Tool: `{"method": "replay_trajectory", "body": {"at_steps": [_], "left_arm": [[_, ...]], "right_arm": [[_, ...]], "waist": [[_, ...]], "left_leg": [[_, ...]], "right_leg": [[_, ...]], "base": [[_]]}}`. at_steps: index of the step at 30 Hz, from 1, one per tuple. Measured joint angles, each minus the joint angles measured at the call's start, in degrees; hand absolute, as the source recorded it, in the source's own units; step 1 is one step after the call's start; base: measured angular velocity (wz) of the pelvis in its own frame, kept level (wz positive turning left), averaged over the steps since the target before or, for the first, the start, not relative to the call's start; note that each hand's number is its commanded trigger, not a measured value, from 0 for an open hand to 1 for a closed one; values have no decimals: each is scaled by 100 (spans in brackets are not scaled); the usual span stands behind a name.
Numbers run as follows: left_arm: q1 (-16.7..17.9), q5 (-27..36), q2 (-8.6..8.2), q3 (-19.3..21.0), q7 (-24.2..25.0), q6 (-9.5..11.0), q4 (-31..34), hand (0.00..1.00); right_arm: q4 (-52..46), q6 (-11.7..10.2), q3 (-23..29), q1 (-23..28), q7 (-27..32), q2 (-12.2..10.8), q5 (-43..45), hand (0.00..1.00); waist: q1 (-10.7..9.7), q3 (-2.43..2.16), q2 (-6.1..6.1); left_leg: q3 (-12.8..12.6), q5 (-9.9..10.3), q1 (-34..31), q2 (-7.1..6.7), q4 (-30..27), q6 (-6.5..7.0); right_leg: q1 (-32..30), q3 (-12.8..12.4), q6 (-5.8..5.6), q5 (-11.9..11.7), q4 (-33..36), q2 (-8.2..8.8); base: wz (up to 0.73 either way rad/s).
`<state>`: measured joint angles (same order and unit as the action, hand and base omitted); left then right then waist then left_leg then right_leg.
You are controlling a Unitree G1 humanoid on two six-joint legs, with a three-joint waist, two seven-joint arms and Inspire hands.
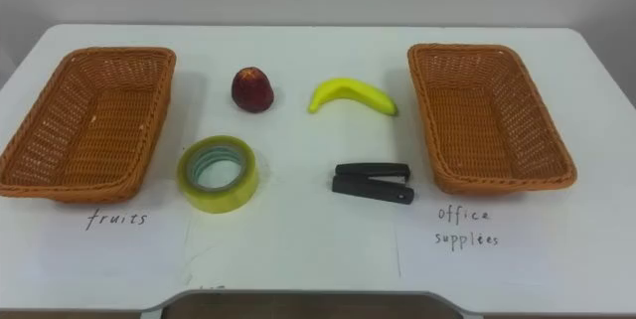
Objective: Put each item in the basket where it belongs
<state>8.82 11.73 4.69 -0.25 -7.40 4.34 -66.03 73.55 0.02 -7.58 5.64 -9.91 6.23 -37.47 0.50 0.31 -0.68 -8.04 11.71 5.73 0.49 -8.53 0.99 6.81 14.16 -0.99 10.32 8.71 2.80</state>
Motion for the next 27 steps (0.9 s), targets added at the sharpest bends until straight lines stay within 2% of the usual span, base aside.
{"method": "replay_trajectory", "body": {"at_steps": [17, 27], "left_arm": [[17, -5, 0, 24, -94, 1, 10, 0], [141, -1, 5, 243, -122, -17, 4, 0]], "right_arm": [[1, 0, 11, 16, -25, 0, -102, 0], [69, 28, 428, 144, 116, -36, -803, 0]], "waist": [[-6, -2, 8], [-40, 6, -27]], "left_leg": [[0, 0, -1, 0, 24, 0], [10, 0, -1, -1, 16, 0]], "right_leg": [[-7, -2, 0, 0, -6, -3], [8, -14, 0, 0, -6, -3]], "base": [[0], [0]]}}
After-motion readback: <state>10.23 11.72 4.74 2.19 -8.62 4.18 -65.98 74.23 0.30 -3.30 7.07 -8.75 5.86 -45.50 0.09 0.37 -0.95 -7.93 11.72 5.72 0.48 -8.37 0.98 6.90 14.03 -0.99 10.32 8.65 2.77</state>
